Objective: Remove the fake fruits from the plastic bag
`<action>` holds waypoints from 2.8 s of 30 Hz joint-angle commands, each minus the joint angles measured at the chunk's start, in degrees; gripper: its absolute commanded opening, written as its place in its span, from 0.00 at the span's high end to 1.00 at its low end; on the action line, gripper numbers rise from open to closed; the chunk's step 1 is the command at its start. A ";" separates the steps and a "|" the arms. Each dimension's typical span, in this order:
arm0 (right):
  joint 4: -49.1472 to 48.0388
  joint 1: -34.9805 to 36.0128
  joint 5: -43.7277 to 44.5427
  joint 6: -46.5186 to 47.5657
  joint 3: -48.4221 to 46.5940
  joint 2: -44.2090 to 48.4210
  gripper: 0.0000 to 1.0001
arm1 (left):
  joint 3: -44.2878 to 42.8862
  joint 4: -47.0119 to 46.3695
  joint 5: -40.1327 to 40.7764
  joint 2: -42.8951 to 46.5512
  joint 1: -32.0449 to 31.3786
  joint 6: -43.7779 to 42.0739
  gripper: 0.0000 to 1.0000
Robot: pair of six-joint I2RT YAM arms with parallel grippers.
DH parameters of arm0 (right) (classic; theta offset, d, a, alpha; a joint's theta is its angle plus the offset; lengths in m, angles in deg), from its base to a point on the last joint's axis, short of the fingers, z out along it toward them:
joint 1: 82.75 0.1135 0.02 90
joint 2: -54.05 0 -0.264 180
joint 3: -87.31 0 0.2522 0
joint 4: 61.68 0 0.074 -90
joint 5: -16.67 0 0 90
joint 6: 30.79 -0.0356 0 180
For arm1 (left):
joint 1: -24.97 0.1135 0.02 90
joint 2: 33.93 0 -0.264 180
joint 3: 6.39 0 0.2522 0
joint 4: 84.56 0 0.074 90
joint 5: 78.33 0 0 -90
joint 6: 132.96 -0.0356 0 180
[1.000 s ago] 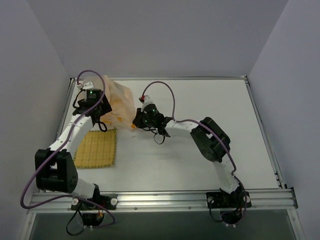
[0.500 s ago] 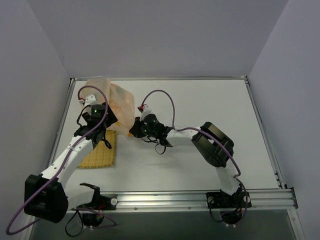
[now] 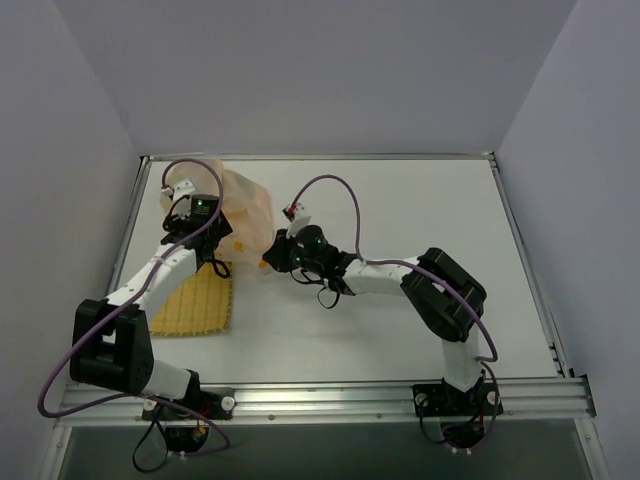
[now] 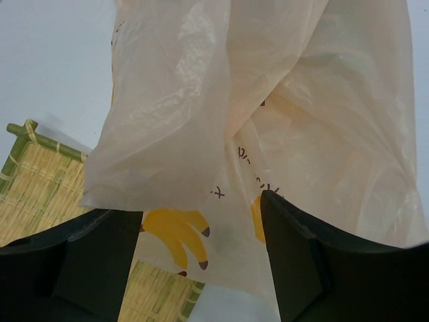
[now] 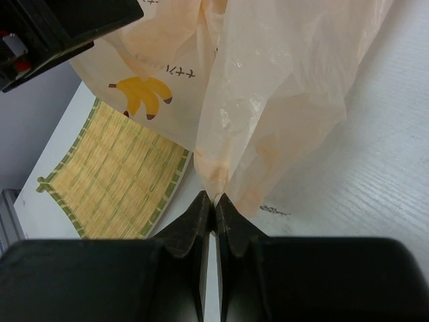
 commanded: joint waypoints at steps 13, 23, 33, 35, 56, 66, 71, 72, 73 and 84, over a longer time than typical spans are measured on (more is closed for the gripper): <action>-1.42 0.10 1.31 1.84 1.11 5.18 0.97 | -3.44 -3.87 7.43 -4.93 1.00 -4.84 0.66; 0.52 0.36 1.22 3.16 2.16 5.53 0.96 | -2.83 -5.19 -1.88 3.13 2.67 1.47 0.98; 1.48 3.97 2.18 3.51 4.35 6.75 0.96 | 2.00 -8.78 -22.18 15.80 16.20 15.71 0.98; 1.66 4.06 3.49 3.60 5.41 7.72 0.96 | 5.50 -12.04 -27.19 17.38 19.36 20.36 0.98; 4.91 2.04 6.93 7.20 0.58 6.15 0.97 | -8.79 21.76 -33.38 28.63 16.93 -11.07 0.62; 4.21 0.37 5.18 6.59 1.10 7.55 0.97 | -19.77 29.44 -15.69 16.43 -6.54 -25.39 0.69; 2.54 -2.44 2.80 4.75 2.24 9.13 0.97 | -22.78 33.22 -10.42 5.19 -13.05 -28.31 0.74; 2.28 -2.80 2.19 4.57 2.42 9.40 0.97 | -22.51 32.78 -8.76 4.30 -13.14 -28.31 0.74; 2.01 -3.06 1.84 4.13 2.60 9.75 0.97 | -21.29 32.00 -7.35 3.59 -13.23 -27.96 0.75; -0.19 -4.82 -1.95 1.49 2.77 10.19 0.97 | -22.42 25.40 3.38 -8.10 -12.09 -33.23 0.70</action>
